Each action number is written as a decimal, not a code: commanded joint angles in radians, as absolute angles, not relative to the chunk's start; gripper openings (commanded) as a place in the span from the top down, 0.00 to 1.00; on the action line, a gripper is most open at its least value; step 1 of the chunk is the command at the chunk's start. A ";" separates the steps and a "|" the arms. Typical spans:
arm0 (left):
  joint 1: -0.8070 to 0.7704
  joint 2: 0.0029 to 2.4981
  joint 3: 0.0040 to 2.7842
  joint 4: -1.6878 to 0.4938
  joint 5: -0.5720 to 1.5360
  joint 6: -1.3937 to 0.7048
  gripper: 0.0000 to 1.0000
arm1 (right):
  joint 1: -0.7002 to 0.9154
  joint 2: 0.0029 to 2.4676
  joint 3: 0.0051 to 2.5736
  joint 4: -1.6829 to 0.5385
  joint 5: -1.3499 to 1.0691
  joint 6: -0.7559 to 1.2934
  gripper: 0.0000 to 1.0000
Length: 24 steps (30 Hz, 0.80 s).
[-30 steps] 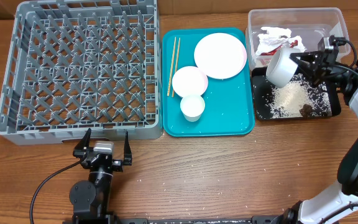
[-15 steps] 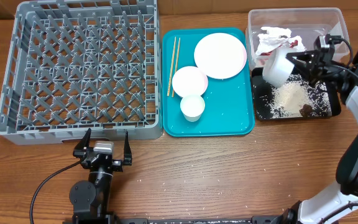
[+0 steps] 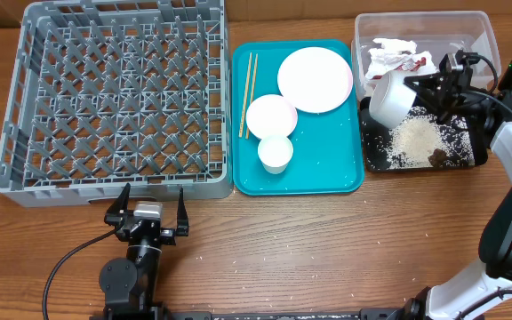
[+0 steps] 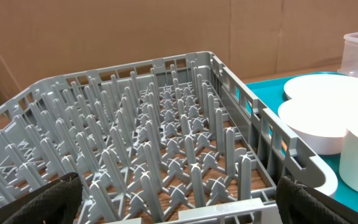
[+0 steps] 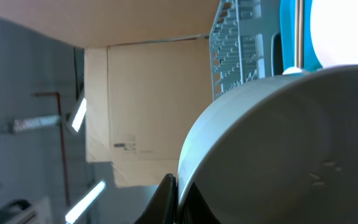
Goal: Sort waste into correct bins and load items into the dishwasher
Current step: 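Tip the grey bowl over the black tray to dump the rice, then return the emptied grey bowl to the teal tray with the right gripper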
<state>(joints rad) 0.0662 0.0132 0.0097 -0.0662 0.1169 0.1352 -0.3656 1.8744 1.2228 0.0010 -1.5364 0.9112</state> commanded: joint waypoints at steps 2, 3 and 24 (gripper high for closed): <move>0.072 0.004 0.005 -0.066 0.124 0.154 0.00 | -0.366 1.844 1.230 0.063 -1.550 0.887 0.96; 0.072 0.004 0.005 -0.066 0.124 0.154 0.00 | -0.365 1.840 1.230 0.070 -1.546 0.886 0.96; 0.072 0.004 0.005 -0.066 0.124 0.154 0.00 | 0.099 1.823 1.241 -0.347 -0.994 0.539 0.96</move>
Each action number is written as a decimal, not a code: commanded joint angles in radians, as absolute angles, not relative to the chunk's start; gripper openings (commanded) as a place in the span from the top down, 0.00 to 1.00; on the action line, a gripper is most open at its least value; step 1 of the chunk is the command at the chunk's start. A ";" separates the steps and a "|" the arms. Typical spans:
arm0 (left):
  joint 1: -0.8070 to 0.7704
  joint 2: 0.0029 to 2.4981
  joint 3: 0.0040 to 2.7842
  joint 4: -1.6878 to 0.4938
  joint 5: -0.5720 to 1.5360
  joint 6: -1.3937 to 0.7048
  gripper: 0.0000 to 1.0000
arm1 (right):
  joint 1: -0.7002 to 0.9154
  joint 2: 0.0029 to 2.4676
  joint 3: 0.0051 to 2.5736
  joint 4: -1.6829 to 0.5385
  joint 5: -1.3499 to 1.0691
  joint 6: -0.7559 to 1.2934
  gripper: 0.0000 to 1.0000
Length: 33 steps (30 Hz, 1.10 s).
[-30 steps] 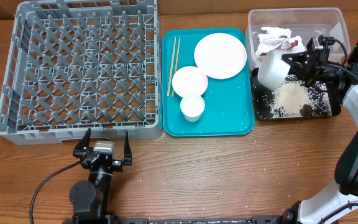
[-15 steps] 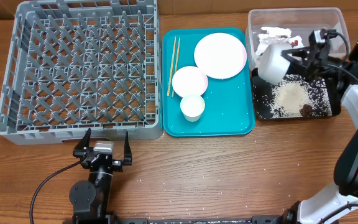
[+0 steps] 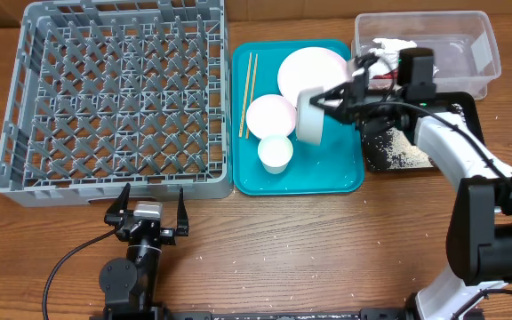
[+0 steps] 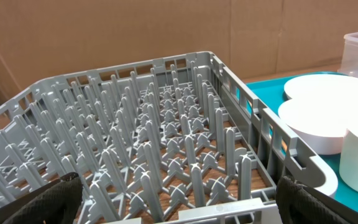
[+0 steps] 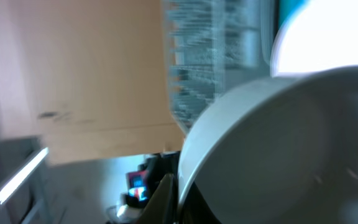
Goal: Sort waste into correct bins and load items into the dishwasher
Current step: 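Return the emptied grey bowl to the teal tray with the right gripper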
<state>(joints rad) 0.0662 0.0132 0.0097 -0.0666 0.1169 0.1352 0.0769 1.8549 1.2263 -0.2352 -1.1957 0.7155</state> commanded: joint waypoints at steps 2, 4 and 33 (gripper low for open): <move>0.072 0.004 0.005 -0.066 0.124 0.154 0.00 | 0.111 1.823 1.256 -0.448 -0.909 0.472 0.96; 0.072 0.004 0.005 -0.066 0.124 0.154 0.00 | 0.118 1.823 1.280 -0.543 -0.832 0.413 0.96; 0.072 0.004 0.005 -0.066 0.124 0.154 0.00 | 0.470 1.818 1.460 -0.898 -0.099 0.366 0.64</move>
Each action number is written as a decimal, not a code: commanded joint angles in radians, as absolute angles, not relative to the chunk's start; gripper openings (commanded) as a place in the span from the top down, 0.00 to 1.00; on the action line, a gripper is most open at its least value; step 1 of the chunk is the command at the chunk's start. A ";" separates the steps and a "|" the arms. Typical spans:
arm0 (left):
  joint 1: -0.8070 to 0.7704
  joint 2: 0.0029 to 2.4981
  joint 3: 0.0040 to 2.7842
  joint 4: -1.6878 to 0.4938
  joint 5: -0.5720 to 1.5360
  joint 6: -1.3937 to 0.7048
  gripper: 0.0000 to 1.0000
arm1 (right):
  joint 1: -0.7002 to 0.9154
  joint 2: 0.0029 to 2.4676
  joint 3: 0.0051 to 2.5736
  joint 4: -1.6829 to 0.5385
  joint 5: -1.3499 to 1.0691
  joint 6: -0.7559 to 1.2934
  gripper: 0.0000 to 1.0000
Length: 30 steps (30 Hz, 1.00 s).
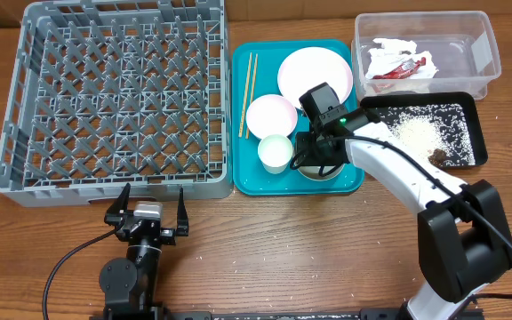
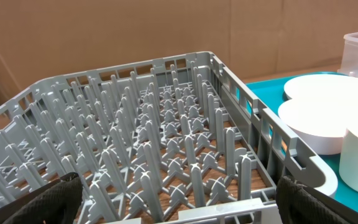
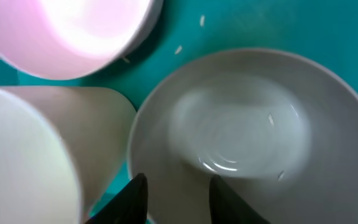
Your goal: Sort waste into correct bins and load items into the dishwasher
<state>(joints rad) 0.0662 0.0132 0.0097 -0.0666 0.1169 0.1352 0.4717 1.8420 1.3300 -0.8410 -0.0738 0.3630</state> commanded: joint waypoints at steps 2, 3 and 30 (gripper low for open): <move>0.072 0.004 0.005 -0.066 0.124 0.154 0.00 | 0.470 1.818 1.551 -0.997 -0.099 0.366 0.62; 0.072 0.004 0.005 -0.066 0.124 0.154 0.00 | 0.470 1.818 1.586 -1.034 -0.099 0.366 0.60; 0.072 0.004 0.005 -0.066 0.124 0.154 0.00 | 0.496 2.009 1.567 -0.996 -0.121 0.397 0.80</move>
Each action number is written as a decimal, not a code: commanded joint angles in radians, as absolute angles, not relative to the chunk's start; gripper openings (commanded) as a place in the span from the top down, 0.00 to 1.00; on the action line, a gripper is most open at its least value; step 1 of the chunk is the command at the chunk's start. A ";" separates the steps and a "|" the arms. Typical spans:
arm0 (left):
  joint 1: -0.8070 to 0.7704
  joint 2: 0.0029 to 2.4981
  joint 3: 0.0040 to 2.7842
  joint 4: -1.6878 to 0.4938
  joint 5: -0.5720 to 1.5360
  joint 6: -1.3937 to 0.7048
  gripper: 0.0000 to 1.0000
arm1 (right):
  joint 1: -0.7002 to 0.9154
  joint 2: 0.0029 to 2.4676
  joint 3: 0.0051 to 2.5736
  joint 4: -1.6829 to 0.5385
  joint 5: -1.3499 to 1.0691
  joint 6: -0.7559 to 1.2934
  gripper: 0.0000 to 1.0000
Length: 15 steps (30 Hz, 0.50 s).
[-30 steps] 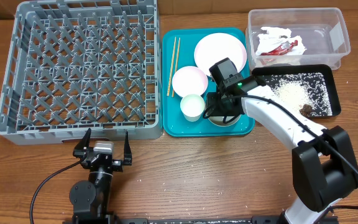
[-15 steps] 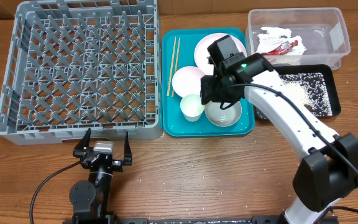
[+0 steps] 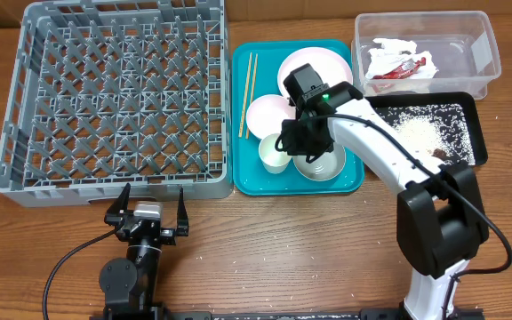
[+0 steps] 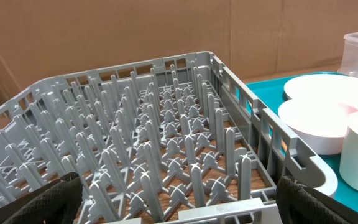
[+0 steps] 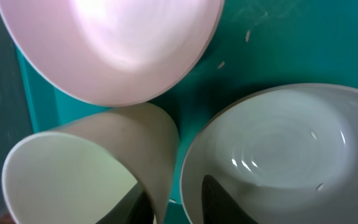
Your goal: Sort waste into correct bins and load items into the dishwasher
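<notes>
On the teal tray (image 3: 349, 182) stand a grey bowl (image 3: 320, 164), a white cup (image 3: 272, 156), a pinkish bowl (image 3: 263, 114), a white plate (image 3: 323, 59) and chopsticks (image 3: 247, 80). My right gripper (image 3: 294, 142) hangs open low over the spot where cup and grey bowl meet. In the right wrist view one dark finger (image 5: 140, 204) is by the cup (image 5: 73, 168) and the other is inside the grey bowl's (image 5: 291, 149) rim. My left gripper (image 3: 149, 210) rests open in front of the grey dish rack (image 3: 114, 98).
A clear bin (image 3: 485, 53) with crumpled wrappers stands at the back right. In front of it a black tray (image 3: 480, 133) holds scattered rice. The left wrist view looks along the rack (image 4: 154, 137) toward the bowl and cup.
My right gripper, open then as now, has shifted left from straight above the grey bowl to over the cup's edge. The bowl stays on the tray. The left arm has not moved.
My right gripper held the grey bowl tipped over the black tray of rice. Then it held the bowl over the teal tray. Then the bowl stood in the tray's front right corner with the gripper open above it, and now the gripper is nearer the cup.
</notes>
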<state>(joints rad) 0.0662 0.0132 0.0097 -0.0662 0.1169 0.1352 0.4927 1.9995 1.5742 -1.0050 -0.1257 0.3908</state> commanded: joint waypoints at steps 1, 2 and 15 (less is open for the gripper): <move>0.072 0.004 0.005 -0.066 0.124 0.154 0.00 | 0.496 2.009 1.567 -0.992 -0.121 0.397 0.85; 0.072 0.004 0.005 -0.066 0.124 0.154 0.00 | 0.496 2.009 1.567 -0.986 -0.121 0.397 0.92; 0.072 0.005 0.104 -0.133 0.264 -0.042 0.00 | 0.440 1.764 1.612 -1.129 -0.228 0.388 0.96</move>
